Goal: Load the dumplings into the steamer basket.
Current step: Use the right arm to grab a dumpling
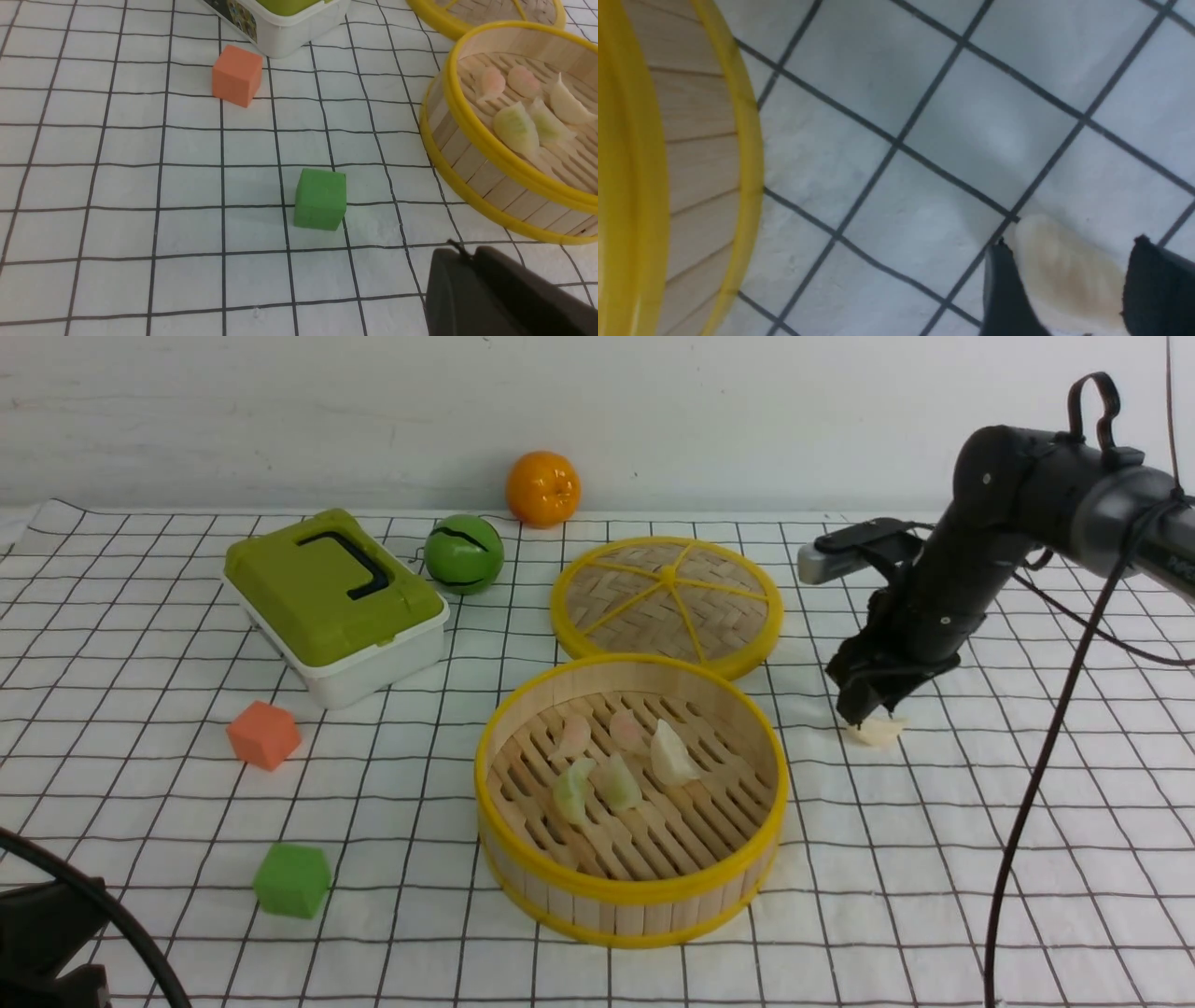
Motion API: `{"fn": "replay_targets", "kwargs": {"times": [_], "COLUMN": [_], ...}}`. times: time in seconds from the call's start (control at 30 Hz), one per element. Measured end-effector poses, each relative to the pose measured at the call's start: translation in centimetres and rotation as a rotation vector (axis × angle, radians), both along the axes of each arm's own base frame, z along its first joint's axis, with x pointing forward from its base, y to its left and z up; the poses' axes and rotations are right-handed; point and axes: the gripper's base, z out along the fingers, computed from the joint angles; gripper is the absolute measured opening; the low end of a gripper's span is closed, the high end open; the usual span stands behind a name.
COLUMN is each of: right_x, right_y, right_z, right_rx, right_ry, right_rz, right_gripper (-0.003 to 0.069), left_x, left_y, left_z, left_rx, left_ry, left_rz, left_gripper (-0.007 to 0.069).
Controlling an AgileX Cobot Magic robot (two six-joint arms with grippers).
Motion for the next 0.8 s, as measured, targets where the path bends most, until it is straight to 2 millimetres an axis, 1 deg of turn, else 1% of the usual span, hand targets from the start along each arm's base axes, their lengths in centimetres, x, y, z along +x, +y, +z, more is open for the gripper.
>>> {"fn": "replay_targets", "kwargs": {"times": [0.17,0.23,0.47,0.53,0.63,0.7,0.73,0.8], "right_x": [0.0,0.0,-0.3,-0.4,-0.4,-0.4,-0.3,-0.3], "right_y": [-0.3,-0.3,-0.3,-0.3,-0.4,-0.4,-0.4,-0.4], "right_z": [-0.4,-1.1,-1.2,-1.1,-1.1,-1.0,-0.9,-0.9], "right_rx": [-0.043,-0.051,-0.056,-0.053,-0.044,-0.040,-0.032,-0.026], "right_ry": [0.003,0.026,0.053,0.063,0.079,0.080,0.081,0.086], "right_rz": [0.028,0.046,0.077,0.066,0.020,0.006,-0.021,-0.047], "right_gripper": [0.0319,0.0318,0.0314,0.0294,0.0235,0.0221,0.0185,0.0171], "left_x": [0.0,0.0,0.0,0.0,0.0,0.0,0.0,0.0], "left_y": [0.0,0.0,0.0,0.0,0.0,0.0,0.0,0.0], "left_z": [0.0,0.0,0.0,0.0,0.0,0.0,0.0,0.0], "left_rx": [0.001,0.003,0.005,0.005,0.005,0.005,0.005,0.005], "left_ry": [0.000,-0.001,-0.002,-0.002,-0.002,-0.002,-0.002,-0.002], "left_rz": [0.000,0.000,0.000,0.000,0.000,0.000,0.000,0.000], "left_gripper": [0.0046,0.0049,0.0055,0.0056,0.0057,0.0057,0.0057,0.0057]}}
